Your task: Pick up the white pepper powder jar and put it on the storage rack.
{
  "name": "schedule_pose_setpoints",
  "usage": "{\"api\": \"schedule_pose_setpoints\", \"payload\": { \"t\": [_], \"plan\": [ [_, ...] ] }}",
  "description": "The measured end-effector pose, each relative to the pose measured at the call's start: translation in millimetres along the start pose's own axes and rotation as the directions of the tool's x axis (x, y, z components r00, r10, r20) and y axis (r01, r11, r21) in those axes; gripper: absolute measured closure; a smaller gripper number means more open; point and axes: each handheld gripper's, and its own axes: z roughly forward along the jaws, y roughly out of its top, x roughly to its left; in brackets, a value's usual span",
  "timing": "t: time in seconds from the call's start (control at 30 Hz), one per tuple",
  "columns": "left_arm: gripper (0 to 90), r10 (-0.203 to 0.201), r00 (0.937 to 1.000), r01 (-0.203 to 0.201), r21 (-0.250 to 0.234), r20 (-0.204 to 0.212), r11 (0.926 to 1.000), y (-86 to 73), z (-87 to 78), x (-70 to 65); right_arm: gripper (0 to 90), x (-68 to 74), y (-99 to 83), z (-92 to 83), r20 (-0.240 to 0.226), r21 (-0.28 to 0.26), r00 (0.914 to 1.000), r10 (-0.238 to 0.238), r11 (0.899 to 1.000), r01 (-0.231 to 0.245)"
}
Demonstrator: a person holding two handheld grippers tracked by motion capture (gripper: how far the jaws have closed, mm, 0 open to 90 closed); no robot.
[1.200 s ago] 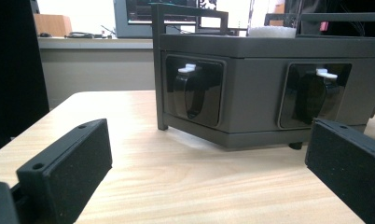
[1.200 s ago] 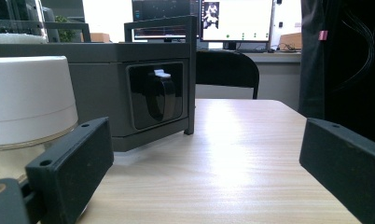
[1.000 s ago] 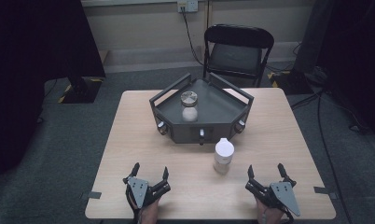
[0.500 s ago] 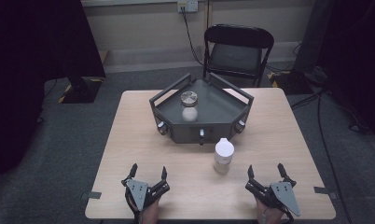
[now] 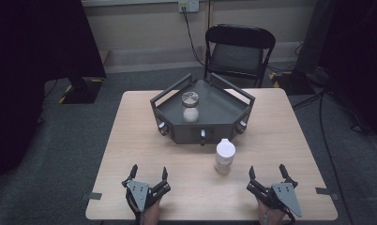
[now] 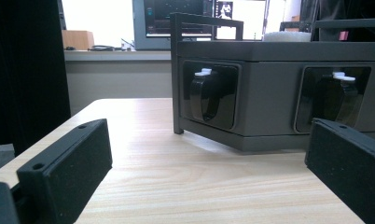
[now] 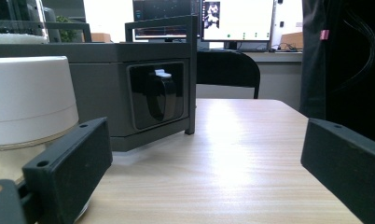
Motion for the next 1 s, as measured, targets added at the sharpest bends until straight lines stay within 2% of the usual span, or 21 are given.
{"api": "schedule_pose_setpoints", "payload": {
  "t": [0.17, 0.27, 0.4, 0.77, 1.0],
  "plan": [
    [0.1, 0.0, 0.9999, 0.0, 0.0, -0.01, 1.0, 0.0, 0.1, -1.9, 0.0, -1.4, 3.7, 1.7, -0.002, 0.02, 1.0, 0.009, 1.0, -0.009],
    [0.0, 0.0, 0.9999, 0.0, 0.0, -0.01, 1.0, 0.1, 0.2, -1.8, 0.0, -0.1, 8.7, 3.6, -0.009, 0.037, 0.9999, -0.011, 0.999, 0.011],
    [0.2, 0.0, 0.9999, 0.0, 0.0, -0.011, 1.0, 0.1, 0.2, -1.9, 0.0, 2.6, 13.8, 4.3, -0.02, 0.028, 0.9998, -0.008, 1.0, 0.009],
    [0.2, 0.0, 0.9999, 0.0, 0.0, -0.012, 1.0, 0.1, 0.3, -2.1, 0.0, 10.5, 33.1, 6.1, -0.096, -0.019, 0.9949, 0.03, 0.999, -0.032],
    [0.2, 0.0, 0.9999, 0.0, 0.0, -0.012, 1.0, 0.0, 0.3, -2.1, 0.0, 23.8, 46.2, 17.0, -0.155, -0.023, 0.9877, 0.023, 0.999, -0.027]
  ]
}}
